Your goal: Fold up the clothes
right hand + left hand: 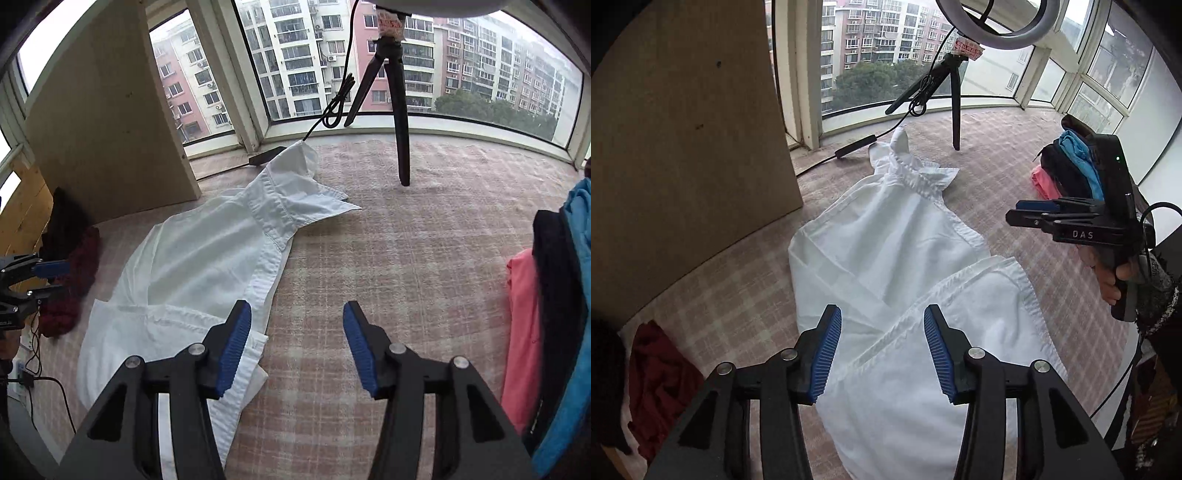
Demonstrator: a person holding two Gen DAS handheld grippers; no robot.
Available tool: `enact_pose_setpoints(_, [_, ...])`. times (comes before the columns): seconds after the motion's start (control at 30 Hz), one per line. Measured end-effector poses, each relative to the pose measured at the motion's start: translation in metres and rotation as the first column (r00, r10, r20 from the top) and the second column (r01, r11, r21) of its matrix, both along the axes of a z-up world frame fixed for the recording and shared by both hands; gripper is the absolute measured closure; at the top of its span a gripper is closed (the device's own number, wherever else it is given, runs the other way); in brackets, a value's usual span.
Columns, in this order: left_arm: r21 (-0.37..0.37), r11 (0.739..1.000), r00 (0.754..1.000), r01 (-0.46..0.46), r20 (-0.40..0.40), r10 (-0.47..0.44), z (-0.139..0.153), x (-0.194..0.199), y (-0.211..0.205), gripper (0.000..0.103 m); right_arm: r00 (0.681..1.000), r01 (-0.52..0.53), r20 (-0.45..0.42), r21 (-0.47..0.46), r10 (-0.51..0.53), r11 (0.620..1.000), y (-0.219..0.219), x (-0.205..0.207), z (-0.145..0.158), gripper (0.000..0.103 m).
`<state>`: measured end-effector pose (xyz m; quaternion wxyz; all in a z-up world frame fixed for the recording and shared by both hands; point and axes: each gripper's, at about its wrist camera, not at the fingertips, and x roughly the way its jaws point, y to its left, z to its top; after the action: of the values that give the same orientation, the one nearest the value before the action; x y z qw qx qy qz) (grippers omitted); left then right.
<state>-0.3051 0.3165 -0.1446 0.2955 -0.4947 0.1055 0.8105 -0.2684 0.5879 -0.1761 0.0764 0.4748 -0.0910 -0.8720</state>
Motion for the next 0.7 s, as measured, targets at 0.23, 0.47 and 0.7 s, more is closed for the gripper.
enact_pose_setpoints(0.23, [-0.118,0.992,0.999,0.041,-0.027,-0.044,-0.047,-0.09,0.077,0.059,0.998,-0.028,0.052,-0.021,0.029,0.999,-0.005,-0.068,-0.046,0.059])
enact_pose_setpoints(0.47, [-0.143,0.988,0.997,0.058,-0.036,-0.063,-0.074,-0.12,0.089,0.047,0.996,-0.083,-0.033,-0.065,0.081,0.994,-0.002,-0.105,-0.061,0.056])
enact_pose_setpoints(0.7, [-0.154,0.987,0.998,0.041,-0.044,-0.048,-0.091,-0.13,0.079,0.042,0.971,-0.203,-0.124,0.027,0.205,0.979,-0.028,-0.125,-0.067,0.035])
